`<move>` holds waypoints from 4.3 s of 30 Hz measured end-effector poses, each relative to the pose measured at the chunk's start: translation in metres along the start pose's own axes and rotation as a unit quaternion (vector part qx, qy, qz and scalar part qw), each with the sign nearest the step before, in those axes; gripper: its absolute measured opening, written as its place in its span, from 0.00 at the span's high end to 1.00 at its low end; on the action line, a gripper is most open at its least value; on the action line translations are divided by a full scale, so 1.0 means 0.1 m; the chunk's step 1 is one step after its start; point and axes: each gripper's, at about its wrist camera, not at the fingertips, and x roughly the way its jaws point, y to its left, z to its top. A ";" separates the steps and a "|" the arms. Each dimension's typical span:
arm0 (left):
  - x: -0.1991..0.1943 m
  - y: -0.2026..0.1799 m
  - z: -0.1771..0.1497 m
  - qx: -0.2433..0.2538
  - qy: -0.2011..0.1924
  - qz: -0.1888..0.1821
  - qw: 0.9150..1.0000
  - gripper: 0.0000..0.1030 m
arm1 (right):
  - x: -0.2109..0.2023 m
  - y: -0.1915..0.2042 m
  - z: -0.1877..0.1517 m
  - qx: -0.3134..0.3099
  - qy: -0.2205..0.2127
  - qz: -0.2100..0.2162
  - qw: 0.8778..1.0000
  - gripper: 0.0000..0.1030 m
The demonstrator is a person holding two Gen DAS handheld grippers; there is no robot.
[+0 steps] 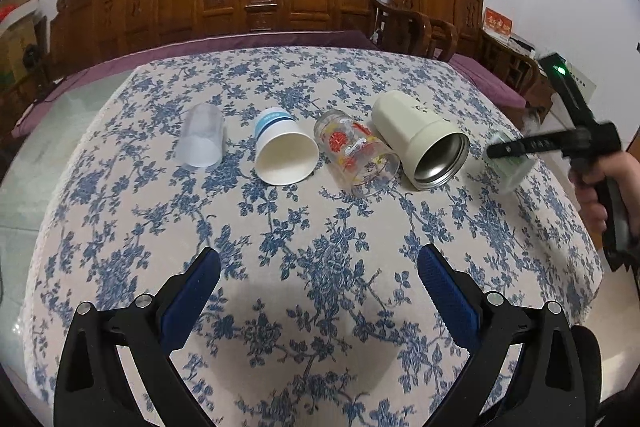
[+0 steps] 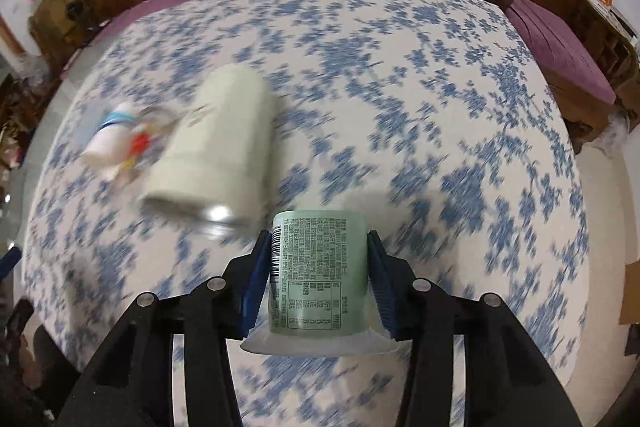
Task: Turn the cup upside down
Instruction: 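Lift the yogurt cup with the right gripper and turn it upright, then open the right gripper, releasing the yogurt cup onto the tablecloth, then grasp the yogurt cup with the left gripper and turn it opening-down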
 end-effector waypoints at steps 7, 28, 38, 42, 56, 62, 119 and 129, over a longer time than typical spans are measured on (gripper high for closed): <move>-0.22 0.10 -0.08 -0.005 -0.005 0.012 1.000 0.08 | -0.24 0.62 -0.39 -0.037 -0.012 0.049 0.998 0.52; -0.37 0.57 -0.33 -0.037 0.015 0.053 0.998 0.08 | 0.06 2.01 -0.80 -0.101 0.030 0.109 0.988 0.51; -0.41 0.63 -0.33 -0.045 0.015 0.064 0.997 0.08 | 0.14 2.09 -0.74 -0.100 0.019 0.098 0.990 0.51; -0.41 0.60 -0.30 -0.040 0.015 0.064 0.997 0.08 | 0.09 2.07 -0.73 -0.098 0.007 0.101 0.990 0.48; -0.27 0.50 -0.15 -0.037 0.035 0.048 0.998 0.08 | -0.40 1.79 -0.69 -0.090 -0.075 0.097 0.988 0.35; -0.05 0.34 0.03 -0.042 0.064 0.016 0.997 0.08 | -0.55 1.45 -0.92 -0.068 -0.100 0.079 0.990 0.21; 0.91 -0.32 0.33 -0.004 0.048 0.035 0.998 0.54 | -0.28 0.73 -1.15 -0.032 -0.095 0.068 0.993 0.19; 0.92 -0.42 0.15 0.045 0.021 0.063 0.997 0.54 | -0.32 0.69 -1.11 -0.027 -0.106 0.063 0.992 0.19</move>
